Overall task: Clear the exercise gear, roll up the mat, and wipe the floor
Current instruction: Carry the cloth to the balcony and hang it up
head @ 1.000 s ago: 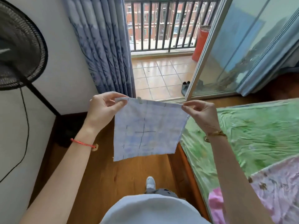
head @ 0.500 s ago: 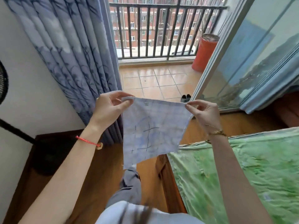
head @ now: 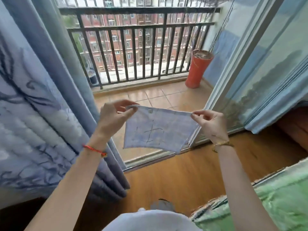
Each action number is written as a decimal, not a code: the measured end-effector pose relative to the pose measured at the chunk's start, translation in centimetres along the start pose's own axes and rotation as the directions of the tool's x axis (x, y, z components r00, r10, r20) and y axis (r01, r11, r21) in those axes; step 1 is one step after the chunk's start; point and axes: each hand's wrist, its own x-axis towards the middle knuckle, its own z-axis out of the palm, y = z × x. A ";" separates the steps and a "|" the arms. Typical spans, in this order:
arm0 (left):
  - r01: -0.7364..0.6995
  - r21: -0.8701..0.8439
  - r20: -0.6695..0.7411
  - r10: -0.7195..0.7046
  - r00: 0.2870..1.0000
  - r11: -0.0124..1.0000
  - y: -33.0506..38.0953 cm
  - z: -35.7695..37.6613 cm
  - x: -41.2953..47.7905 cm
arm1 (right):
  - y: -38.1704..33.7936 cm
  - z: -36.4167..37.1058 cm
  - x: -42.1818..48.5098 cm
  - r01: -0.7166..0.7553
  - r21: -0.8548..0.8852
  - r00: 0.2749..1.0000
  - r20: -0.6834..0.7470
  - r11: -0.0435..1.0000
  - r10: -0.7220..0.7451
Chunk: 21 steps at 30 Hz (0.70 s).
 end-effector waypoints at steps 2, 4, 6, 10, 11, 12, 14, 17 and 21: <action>-0.009 0.017 -0.010 0.009 1.000 1.000 -1.1 0.2 4.2 | -0.5 1.1 3.3 0.014 -0.024 1.000 -0.016 1.000 -0.014; -0.013 0.011 -0.013 0.013 1.000 1.000 -2.2 0.5 8.3 | -0.8 2.3 6.6 0.030 -0.039 0.999 -0.035 0.999 -0.031; -0.007 0.015 -0.013 0.007 1.000 1.000 -3.3 1.2 12.4 | -0.6 3.5 10.3 0.018 -0.048 0.998 -0.066 0.999 -0.021; -0.013 0.013 -0.021 0.013 1.000 1.000 -5.3 2.7 20.6 | -0.3 5.5 17.8 0.020 -0.065 0.996 -0.084 0.998 -0.026; -0.022 0.012 -0.022 0.023 1.000 1.000 -5.8 3.2 22.7 | -0.4 6.0 19.7 0.029 -0.070 0.996 -0.086 0.997 -0.035; -0.030 0.013 -0.018 0.030 0.999 0.999 -6.2 3.6 24.9 | -0.4 6.4 21.7 0.035 -0.069 0.995 -0.086 0.997 -0.041; -0.027 0.023 -0.014 0.028 1.000 0.999 -7.0 4.9 30.0 | 0.0 7.0 26.8 0.043 -0.067 0.994 -0.095 0.997 -0.049; -0.026 0.031 -0.006 0.026 1.000 0.999 -7.8 6.3 35.3 | 0.0 7.5 32.4 0.051 -0.083 0.993 -0.104 0.995 -0.059; -0.028 0.043 -0.009 0.029 1.000 0.999 -8.9 8.5 45.0 | -0.3 7.9 41.8 0.066 -0.086 0.992 -0.102 0.994 -0.075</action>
